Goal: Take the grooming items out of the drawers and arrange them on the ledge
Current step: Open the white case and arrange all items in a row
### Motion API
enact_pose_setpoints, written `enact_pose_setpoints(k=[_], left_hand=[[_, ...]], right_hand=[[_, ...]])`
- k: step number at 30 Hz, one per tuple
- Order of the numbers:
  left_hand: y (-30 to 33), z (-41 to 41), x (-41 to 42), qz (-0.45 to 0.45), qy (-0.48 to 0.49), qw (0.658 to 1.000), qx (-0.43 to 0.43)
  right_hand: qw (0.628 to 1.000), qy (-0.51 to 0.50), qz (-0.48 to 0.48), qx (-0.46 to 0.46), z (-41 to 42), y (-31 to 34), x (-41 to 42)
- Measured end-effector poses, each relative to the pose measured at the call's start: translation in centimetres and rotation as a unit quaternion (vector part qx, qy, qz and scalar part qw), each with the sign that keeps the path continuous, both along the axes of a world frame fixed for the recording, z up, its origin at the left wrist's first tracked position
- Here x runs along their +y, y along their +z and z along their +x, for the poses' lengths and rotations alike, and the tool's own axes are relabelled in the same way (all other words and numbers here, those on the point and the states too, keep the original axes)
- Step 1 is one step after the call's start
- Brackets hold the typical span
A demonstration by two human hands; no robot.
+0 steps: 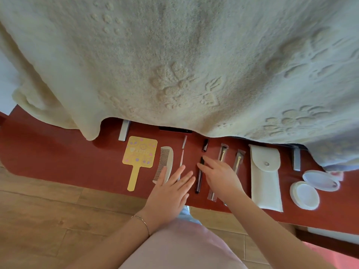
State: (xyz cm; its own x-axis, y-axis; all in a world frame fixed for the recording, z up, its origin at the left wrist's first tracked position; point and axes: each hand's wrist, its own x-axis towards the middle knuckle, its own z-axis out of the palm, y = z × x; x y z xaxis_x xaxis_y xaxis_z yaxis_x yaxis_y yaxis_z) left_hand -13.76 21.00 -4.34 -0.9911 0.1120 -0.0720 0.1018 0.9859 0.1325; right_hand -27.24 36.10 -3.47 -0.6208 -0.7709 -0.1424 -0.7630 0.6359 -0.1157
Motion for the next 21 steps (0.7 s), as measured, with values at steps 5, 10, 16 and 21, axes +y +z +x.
enact_pose_setpoints(k=[5,10,16,21], left_hand=[[-0.3,0.4,-0.3,-0.006,-0.012,1.0,-0.001],[-0.3,0.9,-0.4,-0.001,-0.002,1.0,-0.004],[-0.5,1.3,-0.3,0.004,0.011,1.0,-0.003],[-0.4,1.1,-0.3,0.003,0.025,1.0,0.007]], right_hand=[[1.0,-0.004,0.002,-0.03,1.1,-0.5,-0.6],[0.999,0.02,-0.042,-0.01,2.1,-0.2,-1.5],[0.998,0.033,-0.047,-0.005,2.3,-0.4,-2.1],[0.997,-0.01,-0.075,-0.024,1.9,0.3,-1.7]])
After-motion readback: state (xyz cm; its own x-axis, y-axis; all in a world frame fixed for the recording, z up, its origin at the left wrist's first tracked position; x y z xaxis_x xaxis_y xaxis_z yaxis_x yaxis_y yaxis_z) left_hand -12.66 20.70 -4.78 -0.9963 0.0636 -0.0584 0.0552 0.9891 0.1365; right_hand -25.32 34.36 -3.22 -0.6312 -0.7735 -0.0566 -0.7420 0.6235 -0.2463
